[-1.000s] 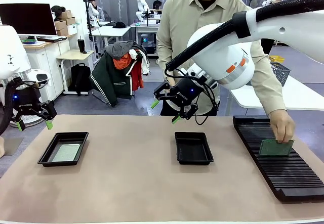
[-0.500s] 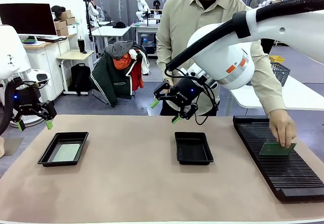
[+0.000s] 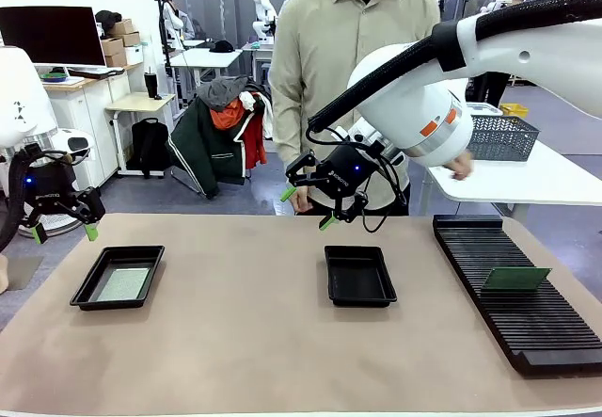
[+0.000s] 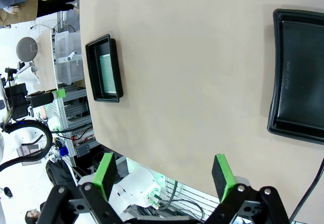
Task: Inspect and transfer BCBs to ESD trays.
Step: Pick up the Blank PCB from the PCB Rack and place it in the right ESD tray.
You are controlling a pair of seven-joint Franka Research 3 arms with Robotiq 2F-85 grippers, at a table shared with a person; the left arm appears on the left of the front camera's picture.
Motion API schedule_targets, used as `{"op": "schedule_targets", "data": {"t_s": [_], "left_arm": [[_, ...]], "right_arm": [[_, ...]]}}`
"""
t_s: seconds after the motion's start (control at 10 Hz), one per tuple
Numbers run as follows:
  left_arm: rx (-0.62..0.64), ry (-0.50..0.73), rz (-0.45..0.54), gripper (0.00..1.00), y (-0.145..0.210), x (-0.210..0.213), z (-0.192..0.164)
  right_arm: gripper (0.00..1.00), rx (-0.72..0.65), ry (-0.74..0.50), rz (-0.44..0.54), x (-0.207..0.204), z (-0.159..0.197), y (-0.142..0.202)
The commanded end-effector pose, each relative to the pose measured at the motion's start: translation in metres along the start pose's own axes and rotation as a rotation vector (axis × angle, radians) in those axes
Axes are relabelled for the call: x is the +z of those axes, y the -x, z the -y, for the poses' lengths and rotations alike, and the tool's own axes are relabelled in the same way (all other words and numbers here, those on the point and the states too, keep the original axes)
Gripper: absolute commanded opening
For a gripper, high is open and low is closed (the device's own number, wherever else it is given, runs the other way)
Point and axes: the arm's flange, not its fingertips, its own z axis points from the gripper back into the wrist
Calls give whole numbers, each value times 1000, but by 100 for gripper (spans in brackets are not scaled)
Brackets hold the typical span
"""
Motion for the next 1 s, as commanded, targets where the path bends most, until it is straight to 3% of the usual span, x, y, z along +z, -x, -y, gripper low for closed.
{"op": "schedule_targets", "data": {"t_s": [0.0,0.3,0.9], "left_arm": [[3,0,6,100,1,-3,-1],[3,0,6,100,1,-3,-1],[3,0,6,100,1,-3,-1]], "right_arm": [[100,0,0,0,0,0,0],[100,122,46,18,32,13,11],[100,502,198,-1,187,72,25]]}}
